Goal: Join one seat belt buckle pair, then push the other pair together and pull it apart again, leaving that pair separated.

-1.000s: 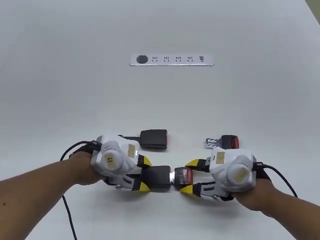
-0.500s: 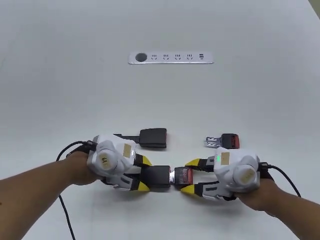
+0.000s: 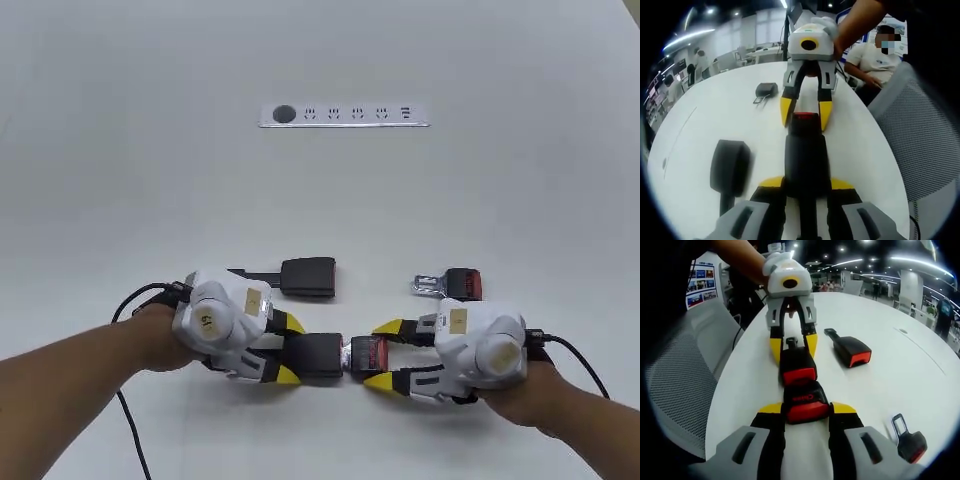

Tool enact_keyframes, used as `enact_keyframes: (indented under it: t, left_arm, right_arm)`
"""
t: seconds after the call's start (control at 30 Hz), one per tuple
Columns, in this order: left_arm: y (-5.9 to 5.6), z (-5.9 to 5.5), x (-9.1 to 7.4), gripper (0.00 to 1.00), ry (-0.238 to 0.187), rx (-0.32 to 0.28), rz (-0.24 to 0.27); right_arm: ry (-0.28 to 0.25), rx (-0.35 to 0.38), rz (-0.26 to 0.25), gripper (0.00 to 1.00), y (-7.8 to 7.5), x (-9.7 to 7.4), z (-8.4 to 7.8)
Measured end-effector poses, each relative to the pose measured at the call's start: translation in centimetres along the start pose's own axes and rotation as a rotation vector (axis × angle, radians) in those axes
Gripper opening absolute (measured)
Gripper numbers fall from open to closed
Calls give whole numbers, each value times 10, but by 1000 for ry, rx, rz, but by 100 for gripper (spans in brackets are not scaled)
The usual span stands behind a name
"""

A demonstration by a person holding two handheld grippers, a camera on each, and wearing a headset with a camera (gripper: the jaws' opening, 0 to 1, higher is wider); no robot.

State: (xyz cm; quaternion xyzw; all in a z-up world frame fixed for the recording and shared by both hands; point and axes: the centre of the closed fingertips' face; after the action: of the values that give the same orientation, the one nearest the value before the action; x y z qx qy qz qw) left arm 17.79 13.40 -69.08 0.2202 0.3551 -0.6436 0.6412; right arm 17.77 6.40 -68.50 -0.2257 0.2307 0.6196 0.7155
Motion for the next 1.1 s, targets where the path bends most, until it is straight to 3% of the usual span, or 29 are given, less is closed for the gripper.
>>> enact_keyframes:
  t: [0.73, 1.1]
  left_arm:
    - [-2, 2, -3, 32, -19, -1, -10]
    - [1, 0, -1, 32, -9, 0, -7]
  right_arm:
    - [-24, 3, -4, 32, -1, 1, -1]
    - [-20, 1, -7, 33, -2, 2, 1]
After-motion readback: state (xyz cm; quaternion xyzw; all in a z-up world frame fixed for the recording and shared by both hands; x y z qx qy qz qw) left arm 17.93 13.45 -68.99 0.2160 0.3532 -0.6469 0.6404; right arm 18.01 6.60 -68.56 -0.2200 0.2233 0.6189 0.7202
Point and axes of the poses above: the centre of the closed fingertips' face, and the gripper's own axes: x roughly forward along the fingers, y roughly to its left, z roughly out of its top, and after that the axes turned 8 degrees about -x, right-handed
